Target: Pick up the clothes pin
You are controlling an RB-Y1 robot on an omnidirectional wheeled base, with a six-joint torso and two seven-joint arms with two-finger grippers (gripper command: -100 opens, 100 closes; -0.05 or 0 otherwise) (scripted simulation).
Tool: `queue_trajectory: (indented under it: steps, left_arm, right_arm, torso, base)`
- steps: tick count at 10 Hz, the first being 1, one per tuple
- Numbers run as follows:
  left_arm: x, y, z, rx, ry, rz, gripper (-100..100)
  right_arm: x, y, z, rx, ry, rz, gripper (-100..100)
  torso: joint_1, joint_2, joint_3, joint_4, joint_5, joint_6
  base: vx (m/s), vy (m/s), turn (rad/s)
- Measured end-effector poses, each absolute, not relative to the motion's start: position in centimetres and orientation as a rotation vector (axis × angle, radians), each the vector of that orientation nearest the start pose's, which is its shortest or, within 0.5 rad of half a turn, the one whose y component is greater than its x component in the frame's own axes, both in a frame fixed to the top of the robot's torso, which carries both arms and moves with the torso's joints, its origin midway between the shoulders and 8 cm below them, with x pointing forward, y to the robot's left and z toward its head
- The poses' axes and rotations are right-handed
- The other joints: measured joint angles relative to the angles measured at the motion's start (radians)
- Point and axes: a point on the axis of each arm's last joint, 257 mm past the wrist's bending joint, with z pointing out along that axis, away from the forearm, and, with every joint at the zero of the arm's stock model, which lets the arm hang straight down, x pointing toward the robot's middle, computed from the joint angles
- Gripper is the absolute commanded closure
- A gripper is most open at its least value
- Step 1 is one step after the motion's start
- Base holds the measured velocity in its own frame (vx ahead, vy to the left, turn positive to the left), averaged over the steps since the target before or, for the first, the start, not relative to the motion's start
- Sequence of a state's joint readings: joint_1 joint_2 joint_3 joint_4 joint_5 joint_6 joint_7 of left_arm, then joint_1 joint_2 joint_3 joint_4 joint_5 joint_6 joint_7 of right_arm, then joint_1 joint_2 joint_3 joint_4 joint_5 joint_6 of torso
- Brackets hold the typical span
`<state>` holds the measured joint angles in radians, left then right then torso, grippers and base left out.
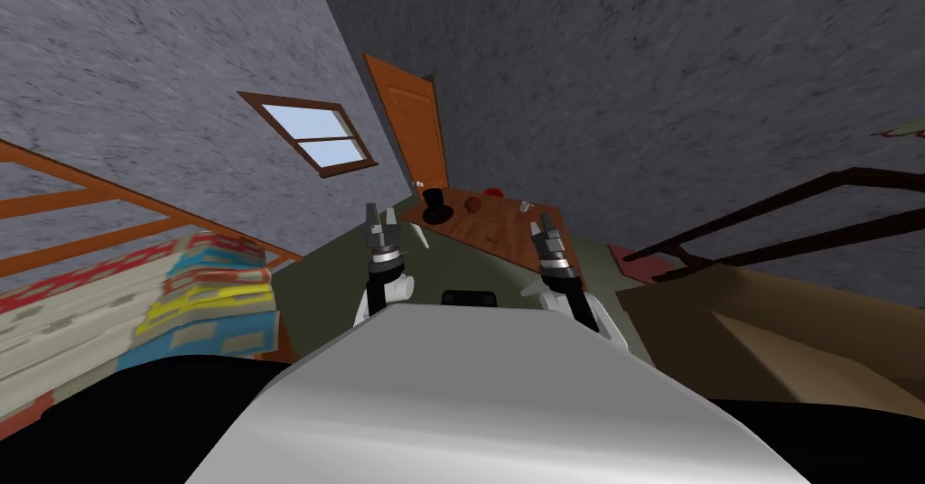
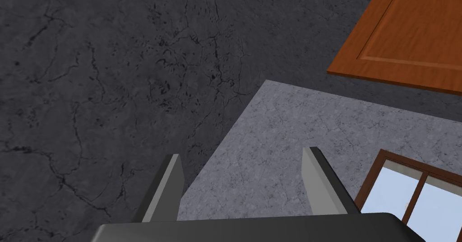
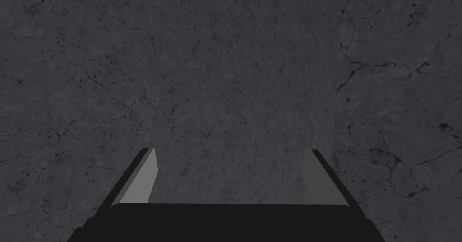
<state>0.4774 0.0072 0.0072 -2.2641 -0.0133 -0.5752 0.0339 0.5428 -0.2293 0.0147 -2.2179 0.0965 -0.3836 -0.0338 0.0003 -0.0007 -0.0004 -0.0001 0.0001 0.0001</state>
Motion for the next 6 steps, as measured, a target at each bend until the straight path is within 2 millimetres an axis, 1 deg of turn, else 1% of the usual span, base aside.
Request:
queue_trajectory:
  steps: [1, 2, 3, 4, 5, 6]
  left_arm:
    - [33.5, 27.5, 3.9, -0.59, 0.561, -1.346, 0]
    - [33.5, 27.5, 3.9, -0.59, 0.561, -1.346, 0]
    - [33.5, 27.5, 3.9, -0.59, 0.561, -1.345, 0]
    - [33.5, 27.5, 3.9, -0.59, 0.561, -1.345, 0]
    - [33.5, 27.5, 3.9, -0.59, 0.561, -1.345, 0]
    - [33.5, 27.5, 3.9, -0.59, 0.561, -1.345, 0]
  right_arm:
    - [36.9, -25.9, -6.0, 0.608, 1.048, 1.177, -100]
    - [36.9, -25.9, -7.8, 0.601, 1.113, 1.146, -100]
    - [37.2, -25.9, -8.6, 0.588, 1.151, 1.129, -100]
    - [37.5, -25.5, -9.9, 0.575, 1.206, 1.103, -100]
    - [37.5, -25.7, -11.0, 0.568, 1.242, 1.083, -100]
    - [37.3, -25.9, -12.5, 0.558, 1.293, 1.056, -100]
  torso:
    - [0.0, 0.0, 0.0, 0.0, 0.0, 0.0]
    - [0.001, -0.001, 0.0, 0.0, 0.0, -0.001]
    - [0.0, -0.001, 0.0, 0.0, 0.0, 0.0]
    - [0.0, -0.001, -0.001, 0.0, 0.0, 0.0]
    - [0.0, -0.001, 0.0, 0.0, 0.0, 0.0]
    - [0.0, -0.001, 0.0, 0.0, 0.0, 0.0]
  base:
    - [0.022, 0.022, 0.404]
    - [0.019, 0.006, 0.161]
    - [0.021, 0.013, 0.247]
    - [0.018, 0.006, 0.129]
    - [0.021, 0.01, 0.26]
    - [0.019, 0.004, 0.136]
